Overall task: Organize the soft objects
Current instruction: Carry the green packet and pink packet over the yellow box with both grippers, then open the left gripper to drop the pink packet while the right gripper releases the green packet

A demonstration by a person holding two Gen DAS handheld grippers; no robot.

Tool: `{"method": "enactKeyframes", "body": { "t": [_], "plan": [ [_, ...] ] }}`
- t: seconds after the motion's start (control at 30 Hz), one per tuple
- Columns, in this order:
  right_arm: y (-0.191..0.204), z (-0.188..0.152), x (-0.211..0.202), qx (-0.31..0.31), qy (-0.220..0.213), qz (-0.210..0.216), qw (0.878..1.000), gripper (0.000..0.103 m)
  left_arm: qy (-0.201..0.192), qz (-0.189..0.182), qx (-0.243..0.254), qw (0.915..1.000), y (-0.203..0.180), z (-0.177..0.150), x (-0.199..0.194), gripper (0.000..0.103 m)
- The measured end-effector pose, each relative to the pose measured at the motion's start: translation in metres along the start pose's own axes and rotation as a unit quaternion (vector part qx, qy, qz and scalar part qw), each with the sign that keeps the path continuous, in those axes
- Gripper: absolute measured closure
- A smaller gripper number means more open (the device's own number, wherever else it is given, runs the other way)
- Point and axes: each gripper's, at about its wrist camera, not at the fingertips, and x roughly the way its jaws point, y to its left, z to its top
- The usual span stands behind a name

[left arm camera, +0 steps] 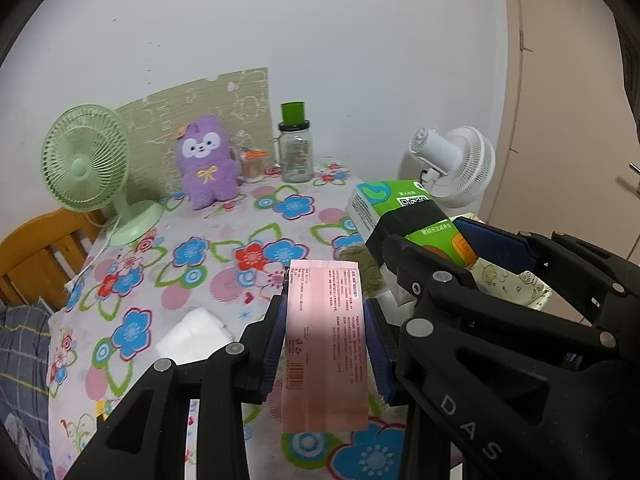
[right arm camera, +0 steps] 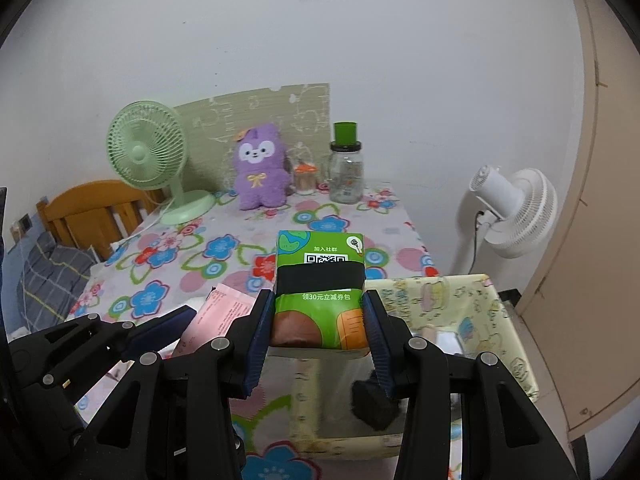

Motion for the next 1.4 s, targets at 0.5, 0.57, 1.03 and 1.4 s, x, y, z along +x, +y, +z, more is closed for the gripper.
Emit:
{"method": "enactKeyframes", "body": {
  "t": [0.5,0.57,1.03,1.4],
  "plan": [
    [-0.058,0.001,0.006,0.031,0.003,-0.035,0.999,0.055,0.005,-0.033,0.037,0.9988,-0.048,0.018,0.027,0.064],
    [-0.065,0.000,0.006,0.037,0.002,-0.043,0.998,0.055,0.008,-0.039,0.040,0.9984,-0.053,0.020,0.032,0.063],
    [-0.102,-0.008,0.025,0.070,0.020,-0.061,0.995,0.055,0.033,-0.059,0.058,0.9960,-0.077,0.020,0.060,0.048],
    [-0.095,-0.014,0.047,0.067,0.045,-0.032,0.996,0.052,0.040,-0.007,0.067,0.9969,-0.069,0.015,0.067,0.017]
  ]
}}
